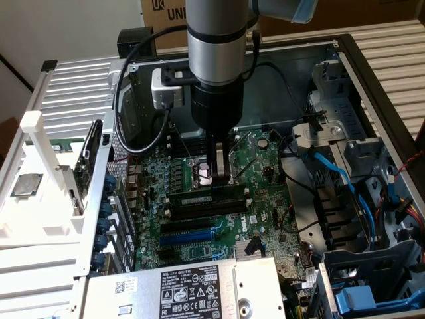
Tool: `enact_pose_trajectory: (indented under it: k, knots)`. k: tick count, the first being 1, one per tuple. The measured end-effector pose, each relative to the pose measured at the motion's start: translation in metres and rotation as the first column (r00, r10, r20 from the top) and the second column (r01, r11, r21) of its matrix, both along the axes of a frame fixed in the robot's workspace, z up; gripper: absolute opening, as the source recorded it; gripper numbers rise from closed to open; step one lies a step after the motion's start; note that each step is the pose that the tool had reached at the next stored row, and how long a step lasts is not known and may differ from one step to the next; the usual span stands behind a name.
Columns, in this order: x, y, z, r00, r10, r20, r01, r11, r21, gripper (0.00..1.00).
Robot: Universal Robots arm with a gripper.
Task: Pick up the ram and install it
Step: 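Insert the ram into the slot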
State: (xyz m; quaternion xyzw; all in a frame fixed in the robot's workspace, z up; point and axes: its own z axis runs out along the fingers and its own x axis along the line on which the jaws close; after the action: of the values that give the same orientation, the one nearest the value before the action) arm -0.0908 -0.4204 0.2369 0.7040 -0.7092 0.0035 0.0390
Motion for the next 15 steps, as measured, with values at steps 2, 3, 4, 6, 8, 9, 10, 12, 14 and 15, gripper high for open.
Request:
enact_pose_trajectory:
  k: [2,3,4,6,8,9,10,12,14,15]
  knots:
    - [0.0,0.0,-0.0002,1.0,0.0,-0.0002,0.0,1.0,-0.0003,0.12]
    - [0.0001,0.0001,-0.0004,1.0,0.0,-0.0001,0.0,1.0,-0.0001,0.12]
    - [0.0001,0.0002,-0.0005,1.0,0.0,0.0001,0.0,1.0,0.0002,0.12]
    - [0.0001,0.0004,-0.0006,1.0,0.0,0.0,0.0,1.0,0.0001,0.12]
    - [0.001,0.0002,-0.0007,1.0,0.0,0.0,0.0,1.0,-0.0001,0.12]
    - [0.0018,0.0002,-0.0008,1.0,0.0,0.0,0.0,1.0,0.0,0.12]
    - [0.0026,0.0001,-0.0008,1.0,0.0,0.0,0.0,1.0,0.0,0.12]
    - [0.0026,-0.0001,-0.0009,1.0,0.0,0.0,0.0,1.0,0.0001,0.12]
    - [0.0026,-0.0019,-0.0014,1.0,-0.001,0.0001,0.001,1.0,0.0001,0.12]
    - [0.0008,-0.002,-0.002,1.0,-0.001,0.0,0.001,1.0,0.0,0.12]
